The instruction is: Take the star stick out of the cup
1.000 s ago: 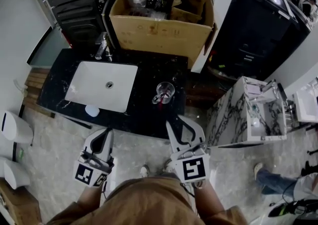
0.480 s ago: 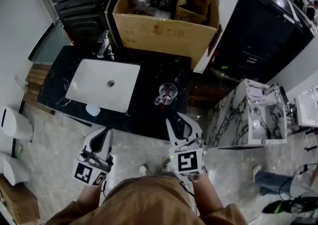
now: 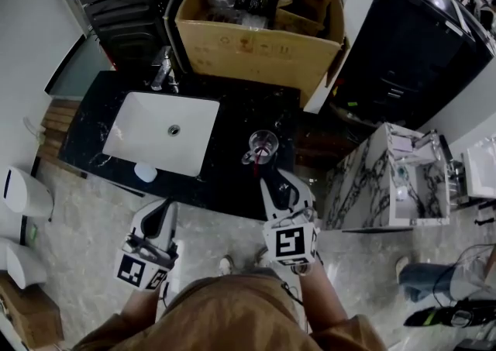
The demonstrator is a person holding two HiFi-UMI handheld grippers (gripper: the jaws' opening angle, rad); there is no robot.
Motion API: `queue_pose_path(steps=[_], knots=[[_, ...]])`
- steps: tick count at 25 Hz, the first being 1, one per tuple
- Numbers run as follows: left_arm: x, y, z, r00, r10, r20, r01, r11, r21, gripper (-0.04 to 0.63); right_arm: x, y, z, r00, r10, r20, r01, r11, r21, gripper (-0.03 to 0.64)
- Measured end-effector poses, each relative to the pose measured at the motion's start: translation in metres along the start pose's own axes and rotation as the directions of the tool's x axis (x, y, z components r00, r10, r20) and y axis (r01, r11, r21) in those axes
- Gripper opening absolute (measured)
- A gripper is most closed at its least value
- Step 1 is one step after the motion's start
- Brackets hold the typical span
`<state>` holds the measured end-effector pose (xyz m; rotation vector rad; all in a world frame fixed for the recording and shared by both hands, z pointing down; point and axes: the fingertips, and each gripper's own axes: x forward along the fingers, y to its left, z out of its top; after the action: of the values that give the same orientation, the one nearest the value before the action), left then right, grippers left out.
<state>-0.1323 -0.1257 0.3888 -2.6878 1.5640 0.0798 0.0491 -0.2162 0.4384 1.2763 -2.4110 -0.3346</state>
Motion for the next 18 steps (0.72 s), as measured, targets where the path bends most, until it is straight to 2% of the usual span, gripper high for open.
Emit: queue_pose_path(steps=[18], knots=[[0.002, 0.010, 0.003, 1.000, 0.030, -0.007, -0.029, 0.999, 0.017, 0.002, 0.030, 0.003, -0.020, 1.000, 0.016, -0.023, -0.017, 0.999, -0.039, 0.124]])
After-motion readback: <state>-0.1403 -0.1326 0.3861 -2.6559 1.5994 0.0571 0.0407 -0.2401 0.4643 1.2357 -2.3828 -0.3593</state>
